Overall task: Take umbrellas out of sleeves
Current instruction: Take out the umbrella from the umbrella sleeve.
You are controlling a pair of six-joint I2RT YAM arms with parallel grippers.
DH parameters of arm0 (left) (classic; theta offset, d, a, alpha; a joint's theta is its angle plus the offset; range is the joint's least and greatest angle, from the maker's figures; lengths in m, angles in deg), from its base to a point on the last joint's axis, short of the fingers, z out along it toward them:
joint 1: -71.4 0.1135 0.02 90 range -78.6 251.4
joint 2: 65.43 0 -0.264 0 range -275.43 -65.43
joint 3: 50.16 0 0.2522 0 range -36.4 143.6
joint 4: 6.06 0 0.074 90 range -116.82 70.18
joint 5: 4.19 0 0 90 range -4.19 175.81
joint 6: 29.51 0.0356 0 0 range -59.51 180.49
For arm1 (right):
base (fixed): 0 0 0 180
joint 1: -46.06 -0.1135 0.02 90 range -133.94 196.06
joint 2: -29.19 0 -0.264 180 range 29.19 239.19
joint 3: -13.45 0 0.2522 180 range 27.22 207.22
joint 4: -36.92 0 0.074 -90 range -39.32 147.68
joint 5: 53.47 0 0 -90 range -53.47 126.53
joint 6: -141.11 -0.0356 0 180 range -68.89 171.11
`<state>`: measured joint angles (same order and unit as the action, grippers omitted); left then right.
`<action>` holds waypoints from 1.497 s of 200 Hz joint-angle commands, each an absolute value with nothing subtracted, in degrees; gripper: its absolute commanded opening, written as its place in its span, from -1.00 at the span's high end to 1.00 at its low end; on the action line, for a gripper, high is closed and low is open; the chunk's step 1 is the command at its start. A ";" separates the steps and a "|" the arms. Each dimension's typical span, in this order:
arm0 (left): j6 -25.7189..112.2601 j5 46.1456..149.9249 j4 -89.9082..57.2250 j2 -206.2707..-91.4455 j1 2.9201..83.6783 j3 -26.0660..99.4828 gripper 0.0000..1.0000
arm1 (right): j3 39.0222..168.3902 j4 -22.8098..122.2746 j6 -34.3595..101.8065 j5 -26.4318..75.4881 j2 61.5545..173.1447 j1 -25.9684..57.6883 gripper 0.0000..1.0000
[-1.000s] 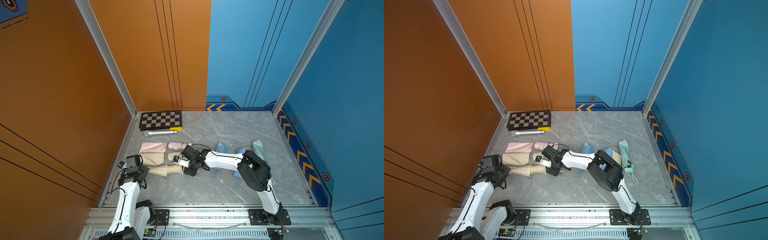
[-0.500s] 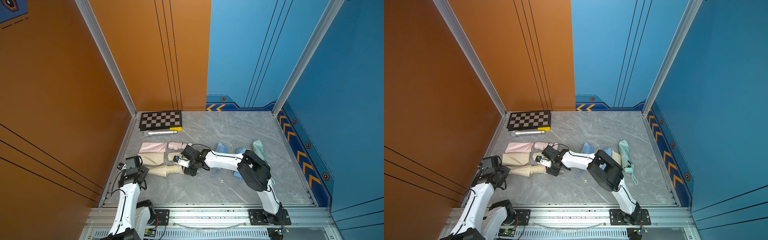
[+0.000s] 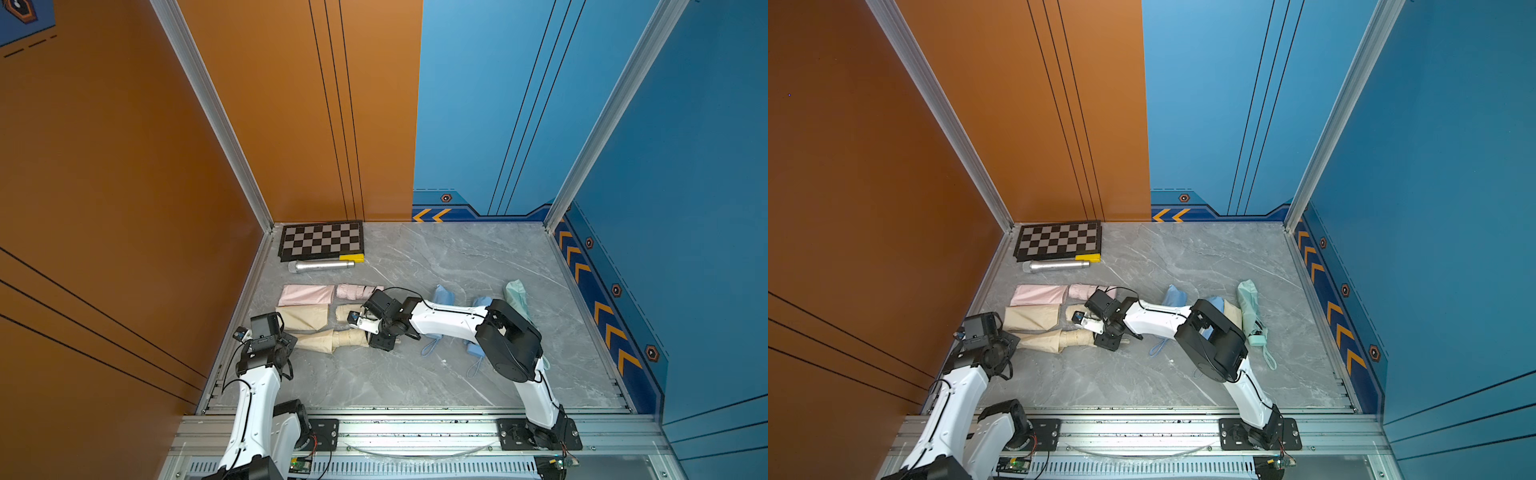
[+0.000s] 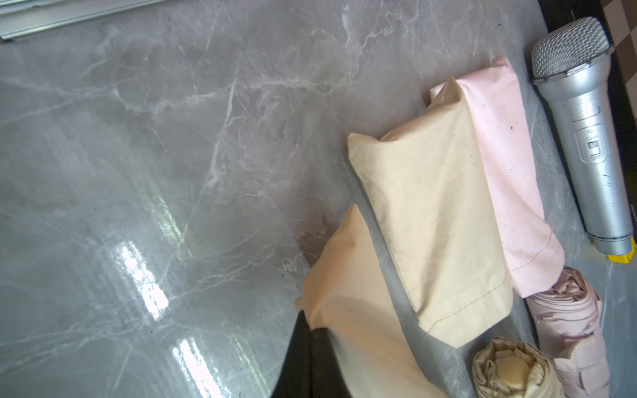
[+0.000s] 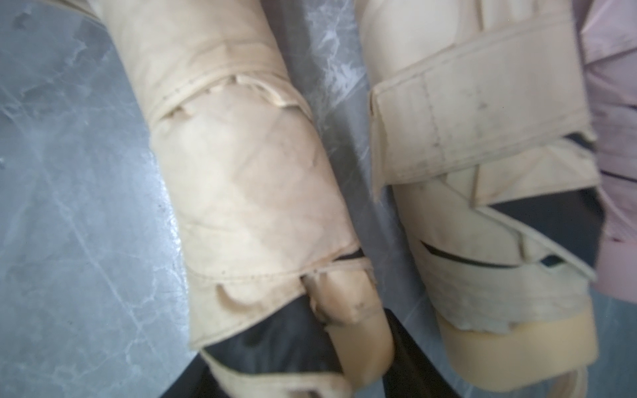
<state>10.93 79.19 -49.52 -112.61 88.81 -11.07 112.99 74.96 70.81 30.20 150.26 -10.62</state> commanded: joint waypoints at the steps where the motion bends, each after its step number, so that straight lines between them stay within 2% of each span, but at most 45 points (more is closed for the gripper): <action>1: 10.17 78.51 -48.92 -112.03 89.50 -11.74 1.00 | 112.12 81.14 71.94 32.66 150.36 -9.45 0.52; 299: 8.49 76.62 -44.83 -114.49 92.01 -12.47 1.00 | 112.23 83.46 73.25 32.19 149.55 -7.70 0.53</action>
<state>8.96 78.67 -45.65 -114.46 91.39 -11.77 113.04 77.64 71.56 30.09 149.72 -8.48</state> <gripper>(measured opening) 0.044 0.584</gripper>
